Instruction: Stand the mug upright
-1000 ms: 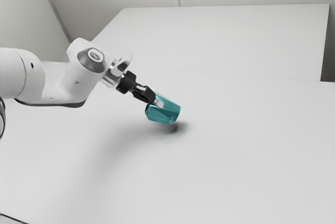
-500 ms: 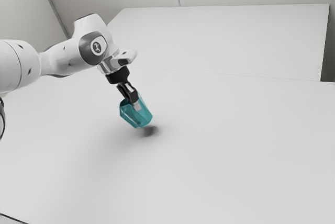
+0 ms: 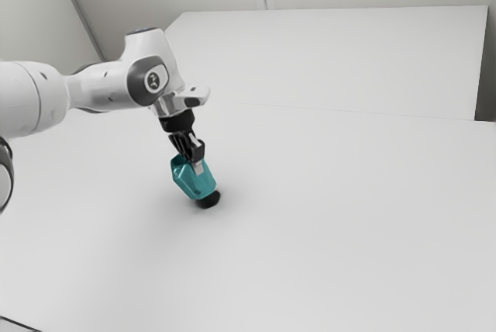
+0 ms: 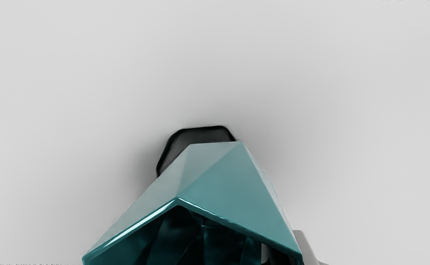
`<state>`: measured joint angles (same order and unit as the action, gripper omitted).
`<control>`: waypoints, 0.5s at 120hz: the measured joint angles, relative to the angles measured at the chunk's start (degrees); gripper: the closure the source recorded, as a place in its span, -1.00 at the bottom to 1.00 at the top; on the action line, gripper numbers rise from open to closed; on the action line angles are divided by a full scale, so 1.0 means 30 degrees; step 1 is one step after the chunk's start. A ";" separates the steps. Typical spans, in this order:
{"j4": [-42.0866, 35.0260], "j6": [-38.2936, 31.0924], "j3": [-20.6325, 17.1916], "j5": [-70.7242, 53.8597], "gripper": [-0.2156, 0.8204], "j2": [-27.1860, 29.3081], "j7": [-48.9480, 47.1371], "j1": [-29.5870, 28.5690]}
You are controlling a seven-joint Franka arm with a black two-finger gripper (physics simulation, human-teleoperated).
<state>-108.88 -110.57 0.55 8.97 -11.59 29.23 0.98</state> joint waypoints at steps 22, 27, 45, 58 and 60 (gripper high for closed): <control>-0.0015 -0.0205 -0.0112 -0.0064 0.93 -0.0331 -0.0774 0.0001; -0.0015 -0.0250 -0.0126 -0.0063 0.93 -0.0399 -0.0921 -0.0003; -0.0037 -0.0417 -0.0211 -0.0025 0.87 -0.0577 -0.1367 -0.0003; -0.0201 -0.0457 -0.0234 0.0093 0.49 -0.0648 -0.1588 -0.0003; -0.0229 -0.0462 -0.0236 0.0109 0.42 -0.0652 -0.1618 -0.0003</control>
<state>-109.57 -111.96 -0.16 9.30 -13.55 24.38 0.97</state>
